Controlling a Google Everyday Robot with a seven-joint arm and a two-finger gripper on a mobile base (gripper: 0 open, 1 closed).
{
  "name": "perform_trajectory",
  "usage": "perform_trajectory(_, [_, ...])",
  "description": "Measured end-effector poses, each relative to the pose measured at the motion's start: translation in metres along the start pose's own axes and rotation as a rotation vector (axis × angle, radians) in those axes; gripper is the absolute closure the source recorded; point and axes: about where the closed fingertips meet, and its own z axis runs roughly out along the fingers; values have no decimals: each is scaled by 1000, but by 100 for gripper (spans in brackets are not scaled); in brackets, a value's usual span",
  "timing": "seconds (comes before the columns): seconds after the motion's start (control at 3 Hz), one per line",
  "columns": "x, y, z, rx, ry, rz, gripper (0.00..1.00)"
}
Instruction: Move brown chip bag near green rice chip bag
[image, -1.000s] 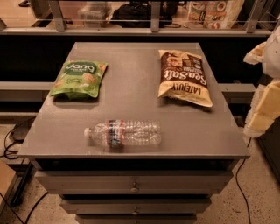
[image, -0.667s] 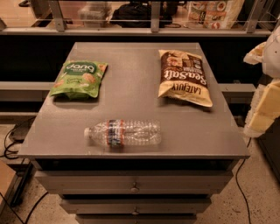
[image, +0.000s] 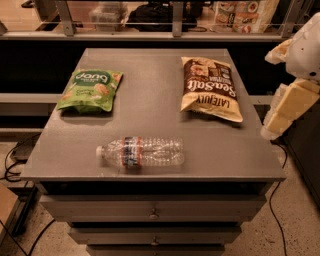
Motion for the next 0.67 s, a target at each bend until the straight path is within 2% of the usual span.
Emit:
perform_trajectory(0.33, [-16,-25,18,5,-62,-11,0])
perform_trajectory(0.67, [-17,-27,21,3,-70,-5,0])
